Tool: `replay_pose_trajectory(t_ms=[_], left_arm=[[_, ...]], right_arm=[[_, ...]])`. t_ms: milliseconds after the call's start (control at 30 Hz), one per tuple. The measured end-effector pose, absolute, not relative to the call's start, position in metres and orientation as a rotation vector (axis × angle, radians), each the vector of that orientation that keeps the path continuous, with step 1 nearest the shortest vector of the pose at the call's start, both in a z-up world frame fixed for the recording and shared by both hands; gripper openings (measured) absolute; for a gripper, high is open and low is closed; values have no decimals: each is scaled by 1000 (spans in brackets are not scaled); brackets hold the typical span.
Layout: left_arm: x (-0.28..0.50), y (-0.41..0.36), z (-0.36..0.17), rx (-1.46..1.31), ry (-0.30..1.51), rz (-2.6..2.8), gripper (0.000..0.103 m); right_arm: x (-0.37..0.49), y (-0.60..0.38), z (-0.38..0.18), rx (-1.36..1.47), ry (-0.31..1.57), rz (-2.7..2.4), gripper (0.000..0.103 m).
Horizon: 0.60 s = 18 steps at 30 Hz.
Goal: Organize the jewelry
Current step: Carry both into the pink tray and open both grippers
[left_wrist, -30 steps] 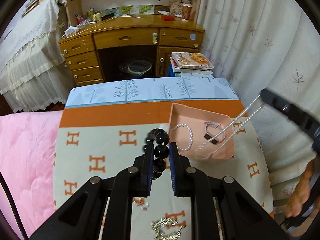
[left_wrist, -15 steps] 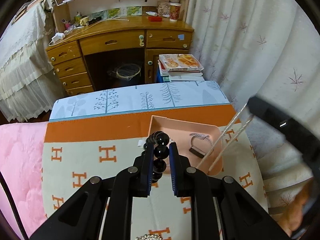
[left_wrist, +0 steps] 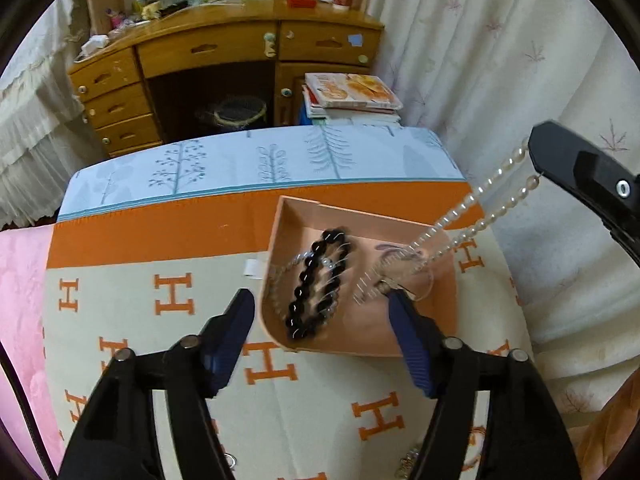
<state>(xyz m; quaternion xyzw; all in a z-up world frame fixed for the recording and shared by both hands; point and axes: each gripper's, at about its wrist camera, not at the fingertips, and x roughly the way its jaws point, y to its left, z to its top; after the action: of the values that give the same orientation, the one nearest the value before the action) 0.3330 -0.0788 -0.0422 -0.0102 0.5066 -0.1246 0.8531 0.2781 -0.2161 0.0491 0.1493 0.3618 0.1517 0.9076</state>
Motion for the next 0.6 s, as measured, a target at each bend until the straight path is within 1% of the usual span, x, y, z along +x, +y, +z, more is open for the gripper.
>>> replay_pose_trajectory(t_ms=[300,400,600], left_arm=[[312,-50,-38,-4,1029,-201,68],[301,-40,-38,5,1032,-193,68],[278,-22,-36,25,1030,-176,68]], right_arm=[[285,-210,35,280,788,296,6],[287,-209,28,270,831,274,6],[272,-211,21,246,850,274,7]])
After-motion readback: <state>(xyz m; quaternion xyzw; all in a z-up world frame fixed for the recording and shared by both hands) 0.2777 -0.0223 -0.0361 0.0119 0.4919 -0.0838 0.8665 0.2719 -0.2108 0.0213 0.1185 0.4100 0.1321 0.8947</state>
